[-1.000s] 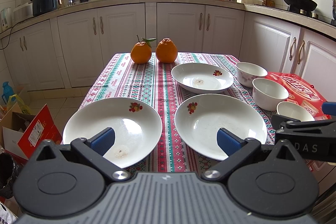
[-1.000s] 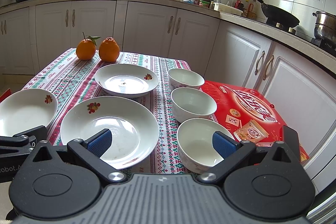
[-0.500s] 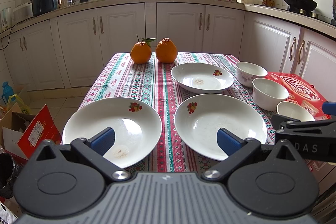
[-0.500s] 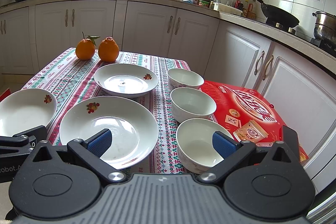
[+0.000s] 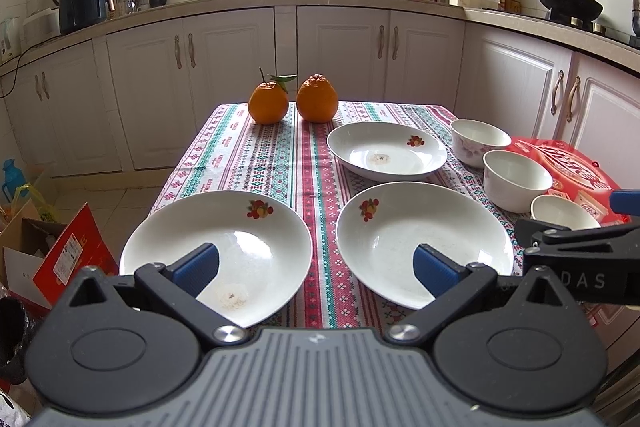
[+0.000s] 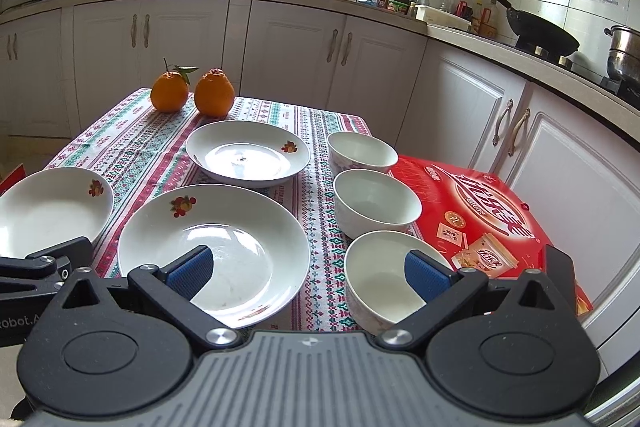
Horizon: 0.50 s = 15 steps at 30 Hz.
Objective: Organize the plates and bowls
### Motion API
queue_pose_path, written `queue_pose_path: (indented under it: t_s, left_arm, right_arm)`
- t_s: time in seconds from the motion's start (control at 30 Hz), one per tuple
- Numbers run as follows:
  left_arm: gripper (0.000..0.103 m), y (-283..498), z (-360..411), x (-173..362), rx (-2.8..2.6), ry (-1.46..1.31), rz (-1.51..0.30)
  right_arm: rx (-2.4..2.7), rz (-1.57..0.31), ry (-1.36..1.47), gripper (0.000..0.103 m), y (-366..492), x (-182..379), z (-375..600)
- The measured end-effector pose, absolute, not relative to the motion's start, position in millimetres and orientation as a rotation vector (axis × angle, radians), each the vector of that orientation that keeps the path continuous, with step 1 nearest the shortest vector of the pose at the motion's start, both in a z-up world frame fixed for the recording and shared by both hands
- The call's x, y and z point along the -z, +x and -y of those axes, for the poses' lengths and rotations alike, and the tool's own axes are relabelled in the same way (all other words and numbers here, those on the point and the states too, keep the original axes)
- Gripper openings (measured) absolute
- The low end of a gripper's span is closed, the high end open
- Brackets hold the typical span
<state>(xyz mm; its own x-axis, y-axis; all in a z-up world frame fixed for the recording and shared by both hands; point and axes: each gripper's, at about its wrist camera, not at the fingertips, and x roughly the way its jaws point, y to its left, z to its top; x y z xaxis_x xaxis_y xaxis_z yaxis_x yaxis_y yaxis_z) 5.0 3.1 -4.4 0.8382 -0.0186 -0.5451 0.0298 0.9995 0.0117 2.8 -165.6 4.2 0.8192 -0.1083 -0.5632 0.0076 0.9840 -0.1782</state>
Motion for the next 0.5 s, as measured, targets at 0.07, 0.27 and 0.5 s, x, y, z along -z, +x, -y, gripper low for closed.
queue_pose_path:
  t_s: [0.07, 0.27, 0.5]
  left_arm:
    - [0.102, 6.0, -6.9, 2.7, 0.031, 0.024, -0.568]
    - [0.102, 10.5, -27.0, -2.1, 0.005, 0.030, -0.555]
    - [0.102, 12.0, -61.6, 1.9, -0.025, 0.048, -0.556]
  right_arm:
    - [0.036, -0.607, -0.182, 0.103, 4.9, -6.4, 163.3]
    - [-0.027, -0.591, -0.216, 0.103, 20.4, -16.7, 154.4]
    - [-0.180, -0.560, -0.180, 0.103, 46.8, -33.0, 146.7]
